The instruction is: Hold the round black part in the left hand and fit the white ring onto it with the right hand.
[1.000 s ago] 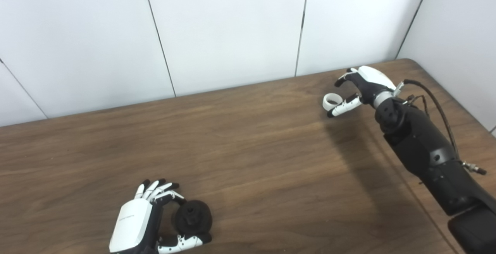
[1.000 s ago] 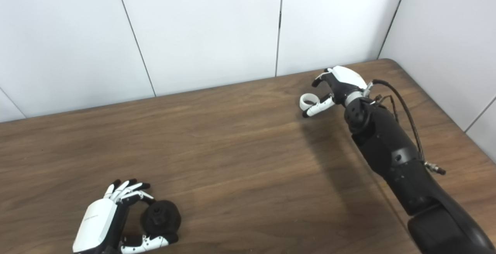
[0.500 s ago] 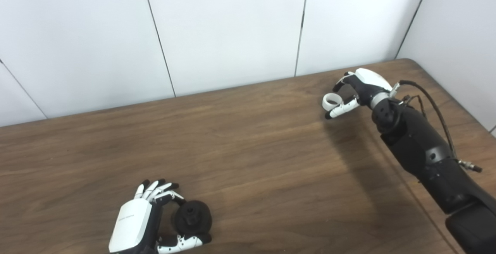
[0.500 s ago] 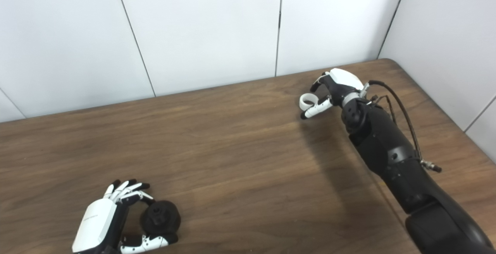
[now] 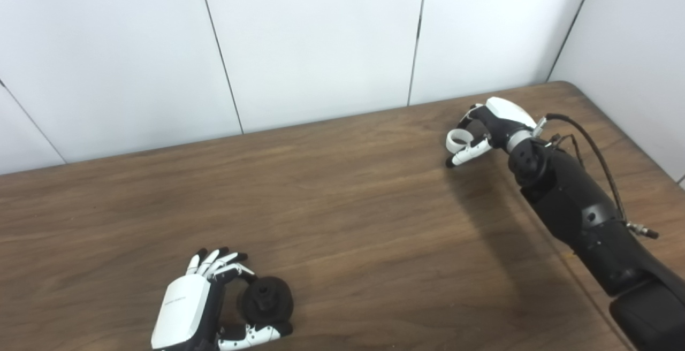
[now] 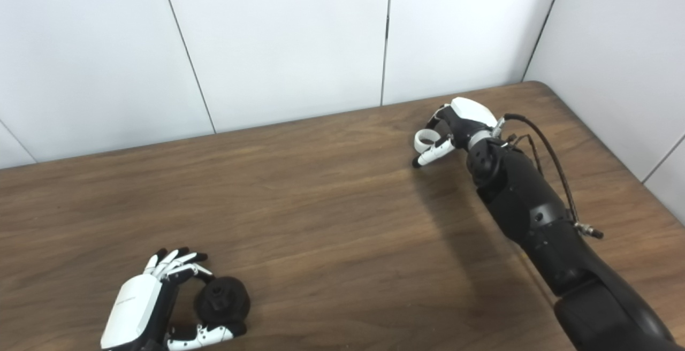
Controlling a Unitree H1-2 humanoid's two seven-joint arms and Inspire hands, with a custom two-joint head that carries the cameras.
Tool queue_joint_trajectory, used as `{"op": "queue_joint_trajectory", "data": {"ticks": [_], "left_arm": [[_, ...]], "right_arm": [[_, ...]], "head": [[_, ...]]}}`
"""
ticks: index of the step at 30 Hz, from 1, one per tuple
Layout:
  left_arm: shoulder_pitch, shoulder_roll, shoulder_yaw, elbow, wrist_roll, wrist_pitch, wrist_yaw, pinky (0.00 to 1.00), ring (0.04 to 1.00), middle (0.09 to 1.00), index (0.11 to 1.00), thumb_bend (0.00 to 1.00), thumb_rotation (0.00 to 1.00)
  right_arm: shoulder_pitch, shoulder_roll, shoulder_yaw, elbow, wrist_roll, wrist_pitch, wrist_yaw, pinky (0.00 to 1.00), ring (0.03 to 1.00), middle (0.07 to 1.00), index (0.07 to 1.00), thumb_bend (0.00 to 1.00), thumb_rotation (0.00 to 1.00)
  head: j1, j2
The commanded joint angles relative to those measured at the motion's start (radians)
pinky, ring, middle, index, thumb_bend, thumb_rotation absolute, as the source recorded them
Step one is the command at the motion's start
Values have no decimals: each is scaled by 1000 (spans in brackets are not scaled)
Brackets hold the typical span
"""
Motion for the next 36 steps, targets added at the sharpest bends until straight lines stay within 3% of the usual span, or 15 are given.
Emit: {"op": "queue_joint_trajectory", "data": {"ticks": [1,36], "left_arm": [[0,11,2,-10,18,8,-9,1000,917,817,484,524,52],[3,12,3,-21,16,9,-14,1000,915,814,484,524,52]], "right_arm": [[-48,-21,-6,-30,-5,1,-7,1000,1000,945,641,797,314],[-41,-34,-1,-31,-8,-5,-5,1000,1000,920,616,792,238]], "head": [[1,0],[3,9]]}}
